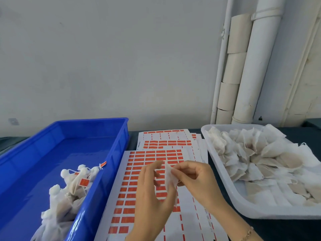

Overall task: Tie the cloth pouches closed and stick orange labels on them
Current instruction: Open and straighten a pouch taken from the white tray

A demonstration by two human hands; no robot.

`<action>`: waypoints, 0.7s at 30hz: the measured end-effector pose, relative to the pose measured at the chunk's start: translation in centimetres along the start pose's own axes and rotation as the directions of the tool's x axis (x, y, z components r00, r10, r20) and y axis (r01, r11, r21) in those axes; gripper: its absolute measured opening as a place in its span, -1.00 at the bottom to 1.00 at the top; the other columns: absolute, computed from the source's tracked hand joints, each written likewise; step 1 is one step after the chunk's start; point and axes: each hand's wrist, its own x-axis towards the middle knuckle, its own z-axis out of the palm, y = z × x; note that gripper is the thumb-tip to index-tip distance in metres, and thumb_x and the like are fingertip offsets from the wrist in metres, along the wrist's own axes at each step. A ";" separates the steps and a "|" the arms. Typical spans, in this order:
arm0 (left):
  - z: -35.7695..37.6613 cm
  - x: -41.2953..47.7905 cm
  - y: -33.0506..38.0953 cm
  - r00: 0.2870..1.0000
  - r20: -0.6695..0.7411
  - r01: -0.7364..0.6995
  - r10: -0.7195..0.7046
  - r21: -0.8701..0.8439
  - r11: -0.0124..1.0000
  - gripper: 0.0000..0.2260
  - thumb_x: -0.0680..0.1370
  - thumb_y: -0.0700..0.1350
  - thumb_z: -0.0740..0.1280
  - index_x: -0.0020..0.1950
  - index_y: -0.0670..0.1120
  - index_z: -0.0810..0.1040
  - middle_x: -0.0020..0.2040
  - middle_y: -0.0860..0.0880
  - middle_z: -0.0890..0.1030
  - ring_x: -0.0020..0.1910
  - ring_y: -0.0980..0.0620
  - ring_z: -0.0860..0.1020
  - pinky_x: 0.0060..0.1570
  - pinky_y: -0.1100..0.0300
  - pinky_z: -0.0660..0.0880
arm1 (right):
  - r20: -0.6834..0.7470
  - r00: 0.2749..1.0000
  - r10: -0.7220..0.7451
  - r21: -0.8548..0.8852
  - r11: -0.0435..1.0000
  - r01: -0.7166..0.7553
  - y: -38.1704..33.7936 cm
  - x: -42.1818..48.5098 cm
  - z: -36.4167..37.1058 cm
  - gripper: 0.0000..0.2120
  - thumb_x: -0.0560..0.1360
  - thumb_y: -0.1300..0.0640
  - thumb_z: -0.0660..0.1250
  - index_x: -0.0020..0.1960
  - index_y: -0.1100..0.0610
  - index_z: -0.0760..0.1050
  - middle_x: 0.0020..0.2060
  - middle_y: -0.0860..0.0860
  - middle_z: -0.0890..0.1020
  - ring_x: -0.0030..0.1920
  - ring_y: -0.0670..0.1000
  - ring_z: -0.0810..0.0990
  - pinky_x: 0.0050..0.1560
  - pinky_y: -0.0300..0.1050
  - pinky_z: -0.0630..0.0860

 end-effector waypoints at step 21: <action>-0.6 -0.1 -1.8 0.884 0.312 0.401 -0.349 -0.121 0.908 -0.99 0.57 -0.03 0.29 -0.05 0.07 0.48 -0.19 0.20 0.54 -0.12 0.13 0.53 -0.22 0.42 0.44 | 0.120 0.988 -0.098 -0.339 0.931 0.134 1.1 -0.5 -1.2 -0.94 0.48 0.11 0.42 -0.08 -0.05 0.60 -0.16 -0.21 0.64 -0.10 -0.22 0.60 -0.07 -0.35 0.56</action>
